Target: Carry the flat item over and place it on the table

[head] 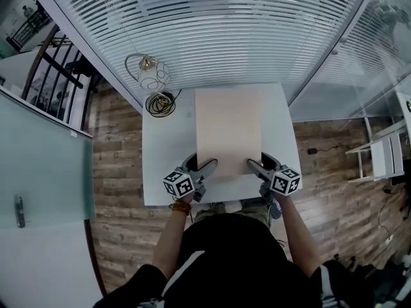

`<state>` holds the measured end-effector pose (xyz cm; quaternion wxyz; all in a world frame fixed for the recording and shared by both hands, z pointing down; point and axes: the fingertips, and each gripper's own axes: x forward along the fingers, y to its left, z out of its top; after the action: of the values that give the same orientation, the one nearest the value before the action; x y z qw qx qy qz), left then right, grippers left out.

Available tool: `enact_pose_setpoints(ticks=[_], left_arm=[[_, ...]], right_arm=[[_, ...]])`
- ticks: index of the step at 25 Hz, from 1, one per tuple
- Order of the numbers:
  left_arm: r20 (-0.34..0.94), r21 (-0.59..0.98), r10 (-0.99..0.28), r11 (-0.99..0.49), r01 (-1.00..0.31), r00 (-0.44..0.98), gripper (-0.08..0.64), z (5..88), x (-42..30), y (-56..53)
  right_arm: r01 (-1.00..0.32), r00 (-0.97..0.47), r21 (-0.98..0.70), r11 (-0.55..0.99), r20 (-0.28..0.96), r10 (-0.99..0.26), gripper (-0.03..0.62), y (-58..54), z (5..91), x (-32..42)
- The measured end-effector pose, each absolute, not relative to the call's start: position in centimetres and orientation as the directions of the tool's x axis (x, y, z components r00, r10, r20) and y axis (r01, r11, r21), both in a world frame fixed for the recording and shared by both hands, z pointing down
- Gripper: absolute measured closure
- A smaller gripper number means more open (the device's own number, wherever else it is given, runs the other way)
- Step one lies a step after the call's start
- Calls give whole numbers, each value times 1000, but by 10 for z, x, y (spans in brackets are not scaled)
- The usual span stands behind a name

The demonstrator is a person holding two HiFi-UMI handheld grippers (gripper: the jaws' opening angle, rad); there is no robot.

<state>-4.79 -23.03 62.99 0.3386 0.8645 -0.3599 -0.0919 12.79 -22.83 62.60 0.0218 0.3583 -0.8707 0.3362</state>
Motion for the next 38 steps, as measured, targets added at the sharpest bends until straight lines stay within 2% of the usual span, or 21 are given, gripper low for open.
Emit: enact_pose_setpoints(ticks=[13,30,38], left_arm=[[159,693,-702,-421,-585,694,160,671,-56,-252],[296,725,-680,-296,-621,670,160,708,-67,-277],[331,734,-676,-254,-629,659,160,720,-74,-278]], right_arm=[[-683,-699,-588,433,357,-619,299,-247,660,126],[-693,-712,-591,413,472,-520,298,-277,699,116],[-692,-713,-602,397,487,-504,299,-281,712,110]])
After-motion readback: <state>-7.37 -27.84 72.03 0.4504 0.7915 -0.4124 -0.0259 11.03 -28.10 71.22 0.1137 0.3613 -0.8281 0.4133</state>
